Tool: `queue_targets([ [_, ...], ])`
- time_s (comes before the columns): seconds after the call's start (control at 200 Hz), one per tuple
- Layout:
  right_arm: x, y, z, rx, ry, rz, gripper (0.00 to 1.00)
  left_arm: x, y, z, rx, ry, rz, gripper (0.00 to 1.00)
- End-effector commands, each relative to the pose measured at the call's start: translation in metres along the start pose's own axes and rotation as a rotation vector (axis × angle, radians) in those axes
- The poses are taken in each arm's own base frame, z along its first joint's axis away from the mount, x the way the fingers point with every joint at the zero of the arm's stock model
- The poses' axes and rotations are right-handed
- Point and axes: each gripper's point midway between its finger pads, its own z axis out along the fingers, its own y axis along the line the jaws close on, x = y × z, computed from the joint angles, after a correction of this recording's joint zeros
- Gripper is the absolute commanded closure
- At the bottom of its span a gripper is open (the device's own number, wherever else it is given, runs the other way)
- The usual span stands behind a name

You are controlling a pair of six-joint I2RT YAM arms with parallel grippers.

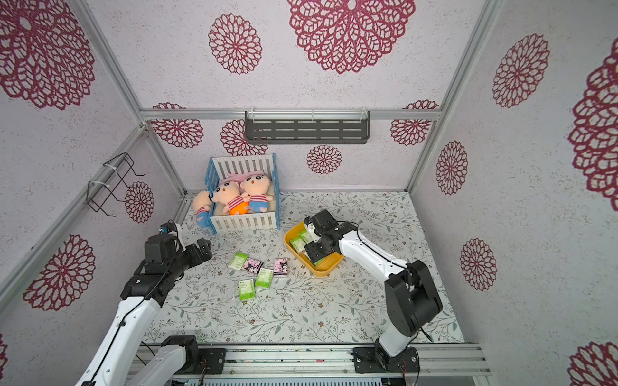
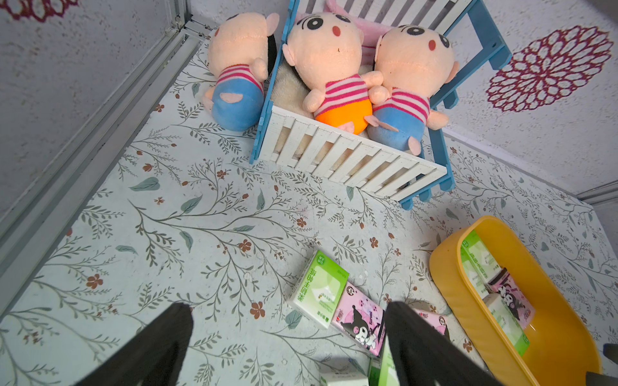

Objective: Put the pocket tissues into the storage box
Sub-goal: Place the pocket tissues in the storage box, then pick up the pocket tissues from the center of the board.

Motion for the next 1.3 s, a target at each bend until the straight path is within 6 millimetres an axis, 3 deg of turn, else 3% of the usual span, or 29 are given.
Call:
queue_targets([
  [0.0, -0.033, 0.038, -0.020, -0.026, -0.158, -0.089, 0.28, 0.003, 0.000, 0.000, -0.004, 0.007, 0.006, 0.03],
  [0.175, -0.032, 0.075, -0.007, -0.127, -0.140, -0.104, 0.28, 0.004, 0.000, 0.000, -0.009, 0.007, 0.008, 0.03],
  [0.45, -0.053, 0.114, 0.015, -0.217, -0.110, 0.044, 0.27, 0.005, -0.001, 0.001, -0.011, 0.011, 0.014, 0.03],
  [0.591, -0.046, 0.128, 0.036, -0.210, -0.053, 0.054, 0.27, 0.005, 0.000, 0.001, -0.018, 0.009, 0.019, 0.03],
  [0.891, -0.045, 0.112, 0.075, -0.077, 0.026, 0.116, 0.26, 0.006, -0.001, 0.001, -0.019, 0.015, 0.030, 0.03],
  [1.291, -0.040, 0.092, 0.104, 0.022, 0.101, 0.197, 0.25, 0.006, -0.001, 0.001, -0.024, 0.013, 0.041, 0.03],
])
